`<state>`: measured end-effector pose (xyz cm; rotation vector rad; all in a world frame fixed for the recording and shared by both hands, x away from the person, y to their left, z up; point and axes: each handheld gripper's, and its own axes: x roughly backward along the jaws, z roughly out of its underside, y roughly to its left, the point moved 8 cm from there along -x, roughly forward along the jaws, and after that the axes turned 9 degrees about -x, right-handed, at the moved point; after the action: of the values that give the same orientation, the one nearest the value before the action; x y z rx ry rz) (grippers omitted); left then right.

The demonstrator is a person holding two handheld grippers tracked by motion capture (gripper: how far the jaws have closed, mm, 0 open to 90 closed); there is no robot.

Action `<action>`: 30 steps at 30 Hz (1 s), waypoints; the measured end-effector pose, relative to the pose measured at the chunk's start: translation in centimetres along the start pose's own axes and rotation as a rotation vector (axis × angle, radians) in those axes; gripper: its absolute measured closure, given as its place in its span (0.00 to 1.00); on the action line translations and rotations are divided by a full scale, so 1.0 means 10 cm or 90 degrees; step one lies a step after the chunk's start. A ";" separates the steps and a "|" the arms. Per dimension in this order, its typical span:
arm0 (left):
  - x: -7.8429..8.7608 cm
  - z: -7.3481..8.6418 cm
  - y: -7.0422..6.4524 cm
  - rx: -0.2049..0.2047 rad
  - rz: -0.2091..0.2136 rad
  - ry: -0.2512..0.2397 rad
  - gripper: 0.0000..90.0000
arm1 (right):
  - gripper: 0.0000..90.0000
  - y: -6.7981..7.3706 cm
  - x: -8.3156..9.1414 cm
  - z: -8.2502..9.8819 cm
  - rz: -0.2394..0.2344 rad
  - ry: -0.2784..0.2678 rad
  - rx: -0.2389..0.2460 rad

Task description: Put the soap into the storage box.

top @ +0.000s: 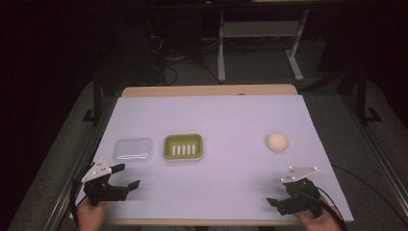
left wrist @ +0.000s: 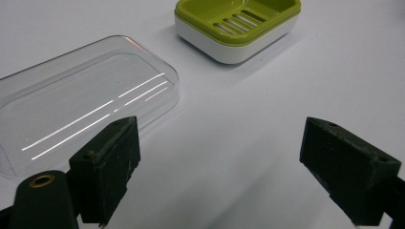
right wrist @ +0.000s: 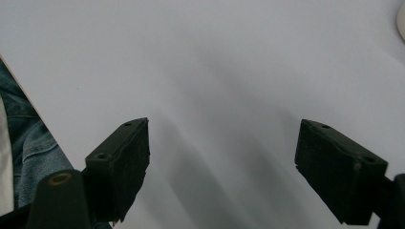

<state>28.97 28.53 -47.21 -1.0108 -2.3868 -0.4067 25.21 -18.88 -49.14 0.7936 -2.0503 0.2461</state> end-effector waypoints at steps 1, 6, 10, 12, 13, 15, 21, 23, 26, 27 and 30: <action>0.00 0.00 0.00 0.000 -0.001 0.002 0.14 | 0.20 0.01 0.00 0.00 0.001 0.004 0.000; 0.01 0.00 0.01 0.000 -0.004 0.000 0.14 | 0.20 0.01 -0.01 -0.03 -0.003 0.006 0.000; 0.01 0.01 0.02 0.001 -0.005 0.003 0.14 | 0.20 0.00 -0.02 -0.04 -0.002 0.015 0.004; 0.02 0.01 0.02 0.003 -0.006 0.002 0.14 | 0.19 -0.03 -0.02 -0.07 0.003 0.020 0.004; 0.02 0.01 0.02 0.003 -0.006 0.002 0.14 | 0.19 -0.04 -0.01 -0.07 0.003 0.022 0.002; 0.01 0.01 0.02 0.004 -0.007 0.002 0.14 | 0.19 -0.08 0.00 -0.11 0.004 0.021 -0.002; 0.01 0.00 0.01 0.006 -0.006 -0.001 0.14 | 0.19 -0.19 0.03 -0.16 0.015 0.033 -0.018; 0.01 0.01 0.01 0.005 -0.006 0.002 0.14 | 0.19 -0.23 0.04 -0.19 0.021 0.035 -0.019; 0.01 0.01 0.02 0.003 -0.006 0.001 0.14 | 0.18 -0.27 0.05 -0.24 0.027 0.028 -0.021; 0.01 0.01 0.02 0.004 -0.007 0.001 0.14 | 0.18 -0.28 0.05 -0.25 0.027 0.029 -0.023; 0.01 0.02 0.03 0.008 -0.007 0.005 0.14 | 0.18 -0.31 0.06 -0.28 0.033 0.031 -0.025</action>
<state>29.01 28.90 -47.30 -0.9895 -2.3851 -0.3984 28.82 -20.25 -47.39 0.7042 -2.0252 0.2520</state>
